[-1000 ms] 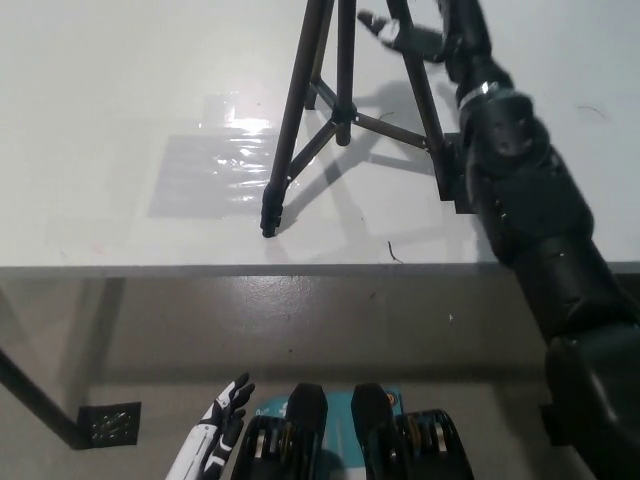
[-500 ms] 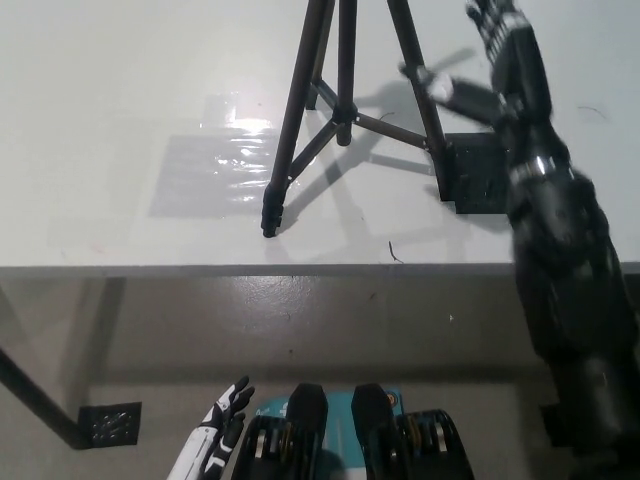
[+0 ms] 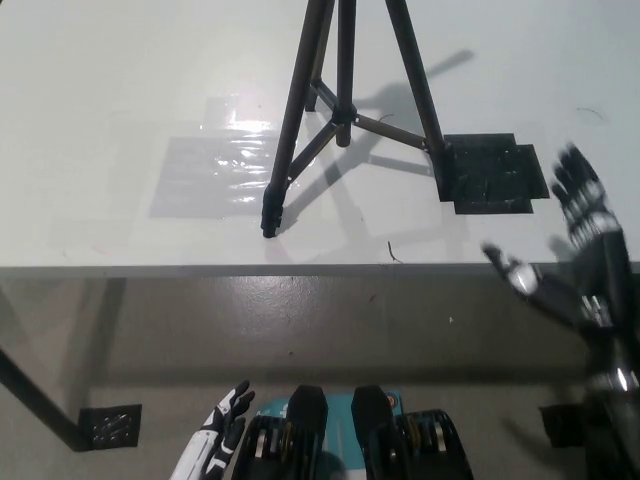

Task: A tripod lies near the right hand side of the table and the robot grab a leg of the tripod using its right hand and put it up right.

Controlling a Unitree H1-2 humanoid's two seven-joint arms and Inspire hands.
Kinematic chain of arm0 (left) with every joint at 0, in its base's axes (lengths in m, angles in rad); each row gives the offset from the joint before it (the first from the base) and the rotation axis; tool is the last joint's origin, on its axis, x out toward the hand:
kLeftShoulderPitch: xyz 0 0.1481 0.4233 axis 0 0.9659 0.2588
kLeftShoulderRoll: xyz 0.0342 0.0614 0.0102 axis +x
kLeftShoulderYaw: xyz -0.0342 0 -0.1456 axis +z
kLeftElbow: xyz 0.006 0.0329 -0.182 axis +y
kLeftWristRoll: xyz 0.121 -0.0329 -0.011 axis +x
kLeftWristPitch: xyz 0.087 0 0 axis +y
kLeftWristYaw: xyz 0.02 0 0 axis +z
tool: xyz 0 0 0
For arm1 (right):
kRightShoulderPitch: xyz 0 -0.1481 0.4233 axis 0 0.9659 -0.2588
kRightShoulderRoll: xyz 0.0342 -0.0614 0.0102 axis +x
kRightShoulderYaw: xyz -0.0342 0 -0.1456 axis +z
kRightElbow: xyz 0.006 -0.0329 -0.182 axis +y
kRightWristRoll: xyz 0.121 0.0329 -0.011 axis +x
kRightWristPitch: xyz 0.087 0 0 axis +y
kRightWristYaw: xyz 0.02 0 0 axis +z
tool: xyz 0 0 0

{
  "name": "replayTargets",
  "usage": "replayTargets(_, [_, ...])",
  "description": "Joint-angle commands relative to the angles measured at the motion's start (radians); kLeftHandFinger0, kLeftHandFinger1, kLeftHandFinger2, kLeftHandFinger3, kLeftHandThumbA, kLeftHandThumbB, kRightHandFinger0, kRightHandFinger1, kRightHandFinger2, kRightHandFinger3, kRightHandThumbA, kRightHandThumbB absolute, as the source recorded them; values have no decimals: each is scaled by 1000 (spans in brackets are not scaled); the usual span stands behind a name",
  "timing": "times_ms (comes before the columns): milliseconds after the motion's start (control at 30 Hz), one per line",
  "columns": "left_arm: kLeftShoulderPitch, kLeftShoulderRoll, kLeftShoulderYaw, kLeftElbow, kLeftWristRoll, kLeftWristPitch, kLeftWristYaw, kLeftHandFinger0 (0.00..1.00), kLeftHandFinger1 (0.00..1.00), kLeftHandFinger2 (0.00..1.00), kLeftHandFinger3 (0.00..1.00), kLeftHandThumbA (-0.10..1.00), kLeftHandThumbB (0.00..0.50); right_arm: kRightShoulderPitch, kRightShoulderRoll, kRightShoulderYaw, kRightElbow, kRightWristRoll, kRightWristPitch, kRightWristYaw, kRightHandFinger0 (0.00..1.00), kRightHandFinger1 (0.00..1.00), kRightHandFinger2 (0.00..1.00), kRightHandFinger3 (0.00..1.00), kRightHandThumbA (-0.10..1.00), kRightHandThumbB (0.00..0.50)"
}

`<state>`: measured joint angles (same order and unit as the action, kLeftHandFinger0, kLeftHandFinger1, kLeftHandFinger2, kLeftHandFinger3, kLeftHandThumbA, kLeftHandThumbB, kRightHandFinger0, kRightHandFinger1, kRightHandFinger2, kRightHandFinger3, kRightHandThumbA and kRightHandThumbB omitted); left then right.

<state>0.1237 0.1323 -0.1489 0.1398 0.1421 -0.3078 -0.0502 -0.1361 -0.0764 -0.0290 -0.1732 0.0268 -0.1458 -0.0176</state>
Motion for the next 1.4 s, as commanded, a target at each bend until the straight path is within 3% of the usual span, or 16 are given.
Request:
replayTargets(0, [4, -2, -7, -33, -11, -54, -15, 1000, 1000, 1000, 1000, 1000, 444, 214, -39, 53, -427, -14, -312, 72, 1000, 1000, 1000, 1000, 954, 378])
replayTargets(33, [5, -2, -7, -33, -12, -54, -15, 1000, 1000, 1000, 1000, 1000, 442, 223, -37, 57, -419, -21, -324, 72, 1000, 1000, 1000, 1000, 960, 367])
replayTargets(67, [-4, 0, -4, -27, -14, -57, -14, 1000, 1000, 1000, 1000, 1000, 440, 233, -29, 77, -397, -1, -324, 80, 1000, 1000, 1000, 1000, 961, 395])
replayTargets(100, [-12, 2, -1, -24, -19, -58, -17, 1000, 1000, 1000, 1000, 1000, 430, 252, -19, 97, -365, 36, -324, 82, 1000, 1000, 1000, 1000, 918, 474])
replayTargets(133, [-15, 3, 0, -22, -27, -61, -20, 1000, 1000, 1000, 1000, 1000, 424, 273, -19, 103, -338, 23, -320, 82, 1000, 1000, 1000, 1000, 943, 499])
replayTargets(167, [-13, 3, 1, -25, -19, -56, -15, 1000, 1000, 1000, 1000, 1000, 429, 300, -10, 108, -313, 0, -305, 74, 1000, 1000, 1000, 1000, 990, 500])
replayTargets(233, [-14, 1, 2, -32, -7, -35, -10, 1000, 1000, 1000, 1000, 1000, 454, 335, -13, 134, -244, 31, -312, 88, 1000, 1000, 1000, 1000, 939, 500])
replayTargets(367, [-15, 5, 4, -26, -12, -56, -10, 1000, 1000, 1000, 1000, 1000, 443, 338, -8, 136, -75, -12, -324, 79, 1000, 1000, 1000, 1000, 971, 471])
replayTargets(433, [-15, 4, 5, -23, -9, -62, -7, 1000, 1000, 1000, 1000, 1000, 444, 327, -9, 140, 1, -47, -324, 59, 1000, 1000, 1000, 1000, 993, 497])
replayTargets(767, [20, -2, 2, -12, -13, -85, -5, 1000, 1000, 1000, 1000, 1000, 440, 316, -7, 177, 222, -97, -324, 9, 1000, 1000, 1000, 1000, 1000, 500])
replayTargets(1100, [57, -7, 3, -17, 2, -95, 5, 1000, 1000, 1000, 1000, 1000, 416, 333, -13, 173, 250, -65, -324, 27, 1000, 1000, 1000, 1000, 1000, 500])
replayTargets(1233, [43, -13, 4, -7, -8, -84, 0, 1000, 1000, 1000, 1000, 1000, 448, 314, -25, 157, 264, -60, -324, 29, 1000, 1000, 1000, 1000, 1000, 482])
replayTargets(1367, [63, -17, -7, -15, -3, -80, -5, 1000, 1000, 1000, 1000, 1000, 433, 338, -27, 144, 255, -54, -324, 28, 1000, 1000, 1000, 1000, 998, 481])
